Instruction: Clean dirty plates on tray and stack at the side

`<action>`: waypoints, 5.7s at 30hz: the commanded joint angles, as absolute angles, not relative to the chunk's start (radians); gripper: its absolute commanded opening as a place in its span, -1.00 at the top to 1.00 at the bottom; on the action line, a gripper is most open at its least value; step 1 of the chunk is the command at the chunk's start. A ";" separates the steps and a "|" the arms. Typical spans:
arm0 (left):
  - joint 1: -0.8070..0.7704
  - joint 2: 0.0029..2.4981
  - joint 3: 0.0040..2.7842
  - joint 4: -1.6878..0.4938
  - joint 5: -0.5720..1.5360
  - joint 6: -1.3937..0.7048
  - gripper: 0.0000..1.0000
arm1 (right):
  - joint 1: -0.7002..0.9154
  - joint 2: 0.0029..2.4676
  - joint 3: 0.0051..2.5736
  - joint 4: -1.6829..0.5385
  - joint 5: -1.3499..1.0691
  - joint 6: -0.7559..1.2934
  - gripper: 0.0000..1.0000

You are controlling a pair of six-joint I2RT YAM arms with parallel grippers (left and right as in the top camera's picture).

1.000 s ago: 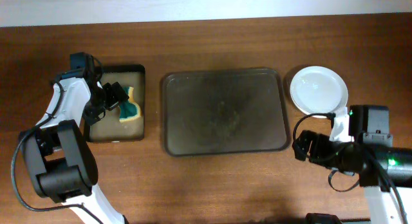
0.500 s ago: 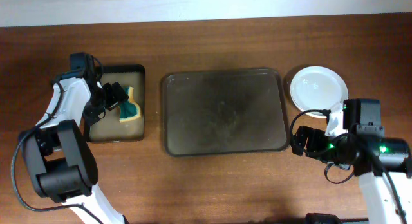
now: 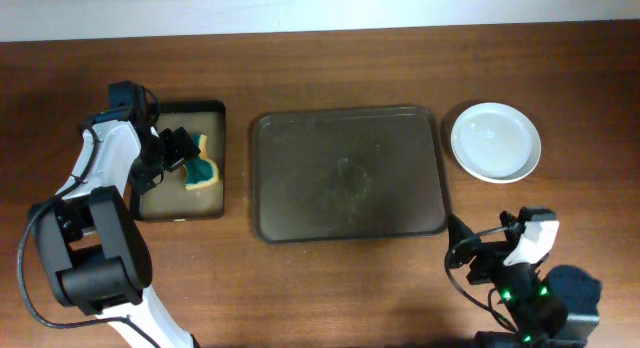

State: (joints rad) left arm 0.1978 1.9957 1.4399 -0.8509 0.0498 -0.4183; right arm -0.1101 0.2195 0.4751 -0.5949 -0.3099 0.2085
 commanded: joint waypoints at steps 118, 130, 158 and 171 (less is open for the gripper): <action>0.091 0.375 0.315 0.008 0.139 -0.007 -0.99 | 0.005 0.004 0.006 -0.082 0.020 -0.012 -0.97; 0.083 0.198 0.009 0.215 0.122 -0.006 -0.99 | 0.005 0.004 0.006 -0.082 0.020 -0.012 -0.97; 0.024 0.005 0.009 -0.088 -0.004 0.047 -0.99 | 0.005 0.004 0.006 -0.082 0.020 -0.012 -0.97; 0.024 0.005 0.009 -0.084 -0.054 -0.038 -0.99 | 0.005 0.004 0.006 -0.082 0.020 -0.012 -0.97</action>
State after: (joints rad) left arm 0.0280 0.0154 0.0113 -0.0788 -0.0204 0.0128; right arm 0.0105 0.0101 0.0135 -0.0780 0.0078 -0.0048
